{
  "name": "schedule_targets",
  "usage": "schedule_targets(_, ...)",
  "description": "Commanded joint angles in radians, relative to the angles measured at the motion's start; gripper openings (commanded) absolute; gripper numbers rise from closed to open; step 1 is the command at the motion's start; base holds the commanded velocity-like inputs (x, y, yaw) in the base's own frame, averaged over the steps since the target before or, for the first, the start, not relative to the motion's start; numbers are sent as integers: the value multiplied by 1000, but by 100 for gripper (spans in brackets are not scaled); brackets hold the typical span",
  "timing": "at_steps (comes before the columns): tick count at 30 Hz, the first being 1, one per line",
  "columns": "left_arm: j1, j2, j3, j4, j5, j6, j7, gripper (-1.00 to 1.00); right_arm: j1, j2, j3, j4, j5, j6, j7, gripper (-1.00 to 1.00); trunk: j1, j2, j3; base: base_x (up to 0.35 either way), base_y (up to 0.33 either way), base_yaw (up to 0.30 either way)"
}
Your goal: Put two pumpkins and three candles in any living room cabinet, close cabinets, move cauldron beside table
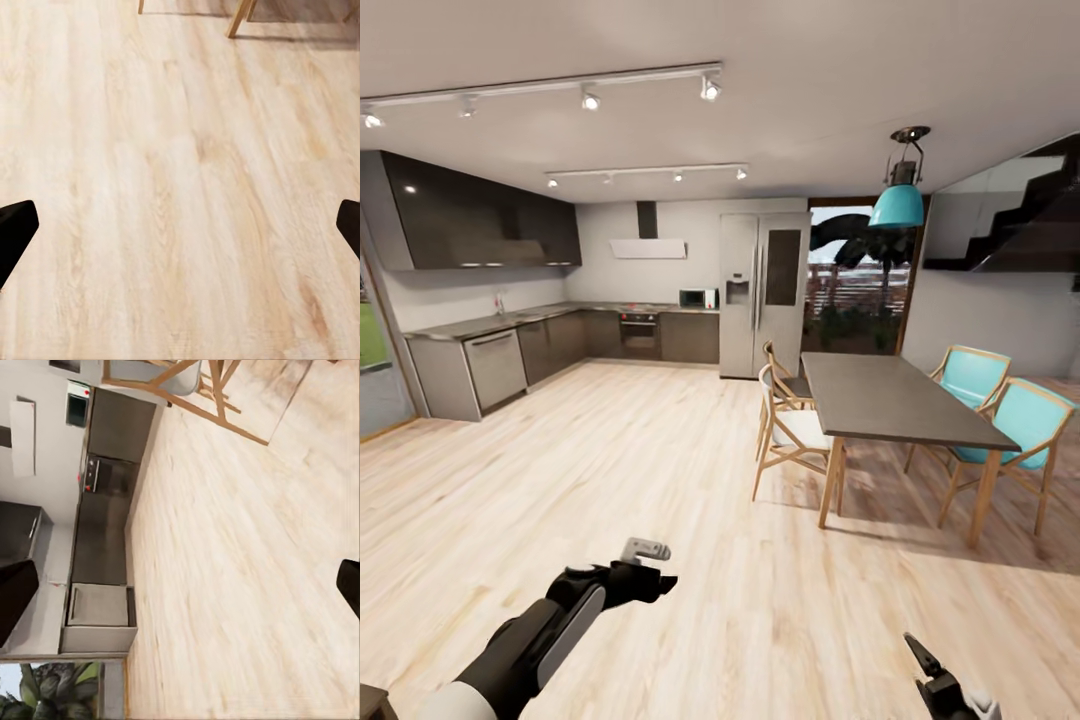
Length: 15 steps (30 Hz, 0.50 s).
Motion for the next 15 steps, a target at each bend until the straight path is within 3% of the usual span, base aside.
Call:
schedule_targets(1, 0, 0, -3, 17, 2, -30, 2, 100, 2, 0, -2, 1, 18, -6, 3, 100, 0, -1, 0, 0, 0, -203)
schedule_targets(5, 0, -2, -5, 41, 4, -86, 6, 100, 11, -1, -1, 1, 71, -41, 3, 100, 0, -1, 4, 0, 0, -203)
schedule_targets(10, 1, -5, -4, 66, 6, -150, 10, 100, 16, -8, -3, 1, 216, -45, 10, 100, 0, -1, 10, -50, 0, -204)
schedule_targets(15, 2, -5, -4, 132, 9, -207, 10, 100, 36, -19, -5, 1, 254, -42, 13, 100, 0, -1, 15, -185, 0, -215)
